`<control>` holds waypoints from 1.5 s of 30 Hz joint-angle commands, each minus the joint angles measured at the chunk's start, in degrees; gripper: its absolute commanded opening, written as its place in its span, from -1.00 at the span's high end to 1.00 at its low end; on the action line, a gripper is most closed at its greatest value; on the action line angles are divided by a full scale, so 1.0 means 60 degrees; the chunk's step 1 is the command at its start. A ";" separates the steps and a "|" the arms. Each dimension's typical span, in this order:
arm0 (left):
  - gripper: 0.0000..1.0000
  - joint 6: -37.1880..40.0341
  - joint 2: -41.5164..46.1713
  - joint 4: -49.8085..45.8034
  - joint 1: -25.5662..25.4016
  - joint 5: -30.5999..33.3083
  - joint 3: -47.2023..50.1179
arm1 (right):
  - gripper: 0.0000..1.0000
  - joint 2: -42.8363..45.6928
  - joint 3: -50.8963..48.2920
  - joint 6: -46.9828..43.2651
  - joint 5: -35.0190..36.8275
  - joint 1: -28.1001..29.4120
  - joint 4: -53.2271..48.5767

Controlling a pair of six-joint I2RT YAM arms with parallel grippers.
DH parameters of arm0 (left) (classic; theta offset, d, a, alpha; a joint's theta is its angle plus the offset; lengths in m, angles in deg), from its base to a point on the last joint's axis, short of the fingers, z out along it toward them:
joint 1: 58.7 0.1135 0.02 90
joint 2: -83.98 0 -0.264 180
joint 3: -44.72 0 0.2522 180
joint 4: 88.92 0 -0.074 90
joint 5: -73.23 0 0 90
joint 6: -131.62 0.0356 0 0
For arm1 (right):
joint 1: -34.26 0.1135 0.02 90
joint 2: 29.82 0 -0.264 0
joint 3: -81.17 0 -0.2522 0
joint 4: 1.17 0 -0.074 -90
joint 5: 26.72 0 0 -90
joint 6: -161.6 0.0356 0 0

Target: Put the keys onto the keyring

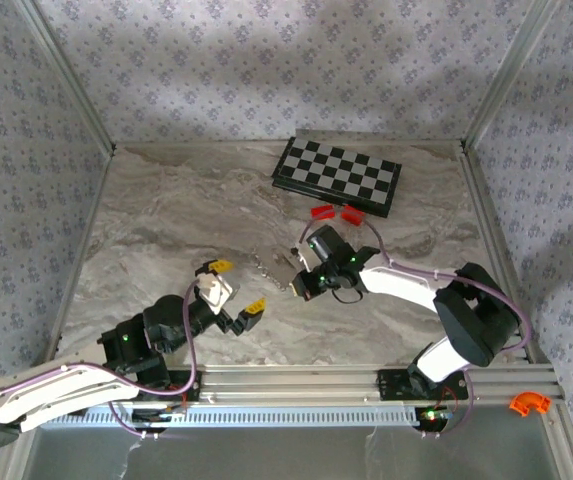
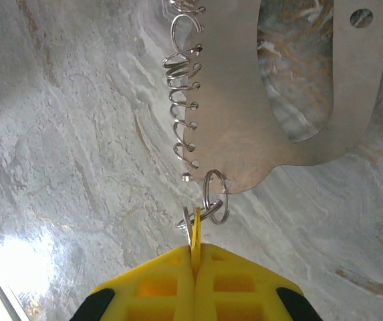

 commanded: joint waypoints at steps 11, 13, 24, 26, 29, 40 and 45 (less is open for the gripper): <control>-0.99 0.0100 -0.0026 0.0318 0.0017 0.0083 -0.0264 | 1.00 0.0635 -0.0972 0.0601 -0.0087 0.0307 0.0032; -0.99 0.0099 -0.0019 0.0382 0.0020 0.0088 -0.0224 | 1.00 0.0701 -0.1093 0.0641 -0.0081 0.0348 0.0028; -0.99 0.0064 0.0003 0.0474 0.0019 0.0101 -0.0121 | 1.00 0.0974 -0.1582 0.0988 0.0094 0.0621 -0.0031; -0.99 0.0044 0.0001 0.0472 0.0019 0.0119 -0.0099 | 1.00 0.1034 -0.1680 0.1073 0.0103 0.0650 -0.0022; -0.99 0.0047 0.0007 0.0472 0.0028 0.0121 -0.0076 | 1.00 0.1090 -0.1790 0.1151 0.0138 0.0666 -0.0066; -0.99 0.0058 0.0091 0.0446 0.0027 0.0191 -0.0048 | 0.85 0.1051 -0.1902 0.1145 0.0284 0.0743 -0.0343; -0.99 0.0057 0.0127 0.0399 0.0019 0.0217 -0.0062 | 0.72 0.1092 -0.2003 0.1179 0.0380 0.0789 -0.0374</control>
